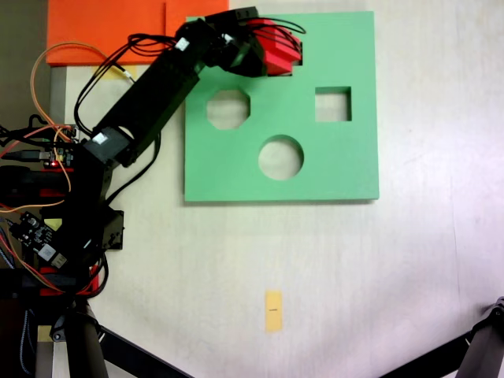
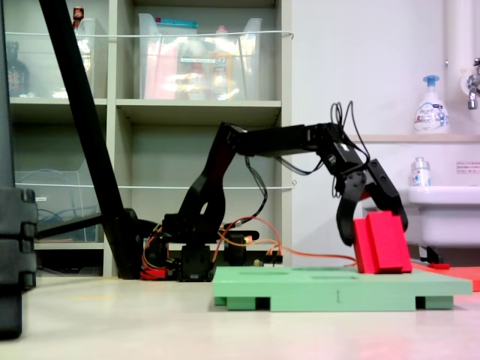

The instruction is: Put the cross columnar block into the corresponding hole

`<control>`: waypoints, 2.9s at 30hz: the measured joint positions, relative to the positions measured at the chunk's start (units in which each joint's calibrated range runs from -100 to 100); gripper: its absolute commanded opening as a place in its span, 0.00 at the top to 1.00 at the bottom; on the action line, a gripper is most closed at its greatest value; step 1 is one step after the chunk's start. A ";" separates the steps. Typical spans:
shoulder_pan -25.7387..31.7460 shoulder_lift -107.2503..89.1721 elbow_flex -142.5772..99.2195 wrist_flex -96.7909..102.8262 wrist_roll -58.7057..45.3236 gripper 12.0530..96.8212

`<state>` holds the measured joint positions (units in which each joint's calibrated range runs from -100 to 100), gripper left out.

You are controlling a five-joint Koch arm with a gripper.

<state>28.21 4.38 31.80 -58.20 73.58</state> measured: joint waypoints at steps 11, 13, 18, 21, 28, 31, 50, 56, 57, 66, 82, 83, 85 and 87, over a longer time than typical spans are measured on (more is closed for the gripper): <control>-0.05 4.10 2.25 0.29 0.10 0.68; -0.24 4.51 2.35 0.29 0.10 0.68; -0.68 5.75 3.63 0.49 0.10 0.65; -1.12 8.07 5.59 0.69 0.05 0.64; -2.30 11.63 8.13 2.25 0.00 0.62; -2.44 13.82 9.60 2.25 -0.05 0.57; -0.39 -1.92 10.98 -8.61 -5.18 0.01; -1.51 -34.20 11.07 -27.61 -19.73 0.02; -2.54 -39.26 11.07 -30.25 -22.12 0.02; -23.15 -71.96 11.17 -32.11 -48.11 0.42; -33.31 -103.42 -120.24 95.84 -70.43 0.51; -33.31 -103.42 -127.09 97.70 -71.06 0.51; -33.16 -103.83 -131.21 99.66 -71.84 0.51; -33.16 -103.69 -131.21 99.36 -72.28 0.51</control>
<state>-4.96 -99.32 -99.41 41.16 1.29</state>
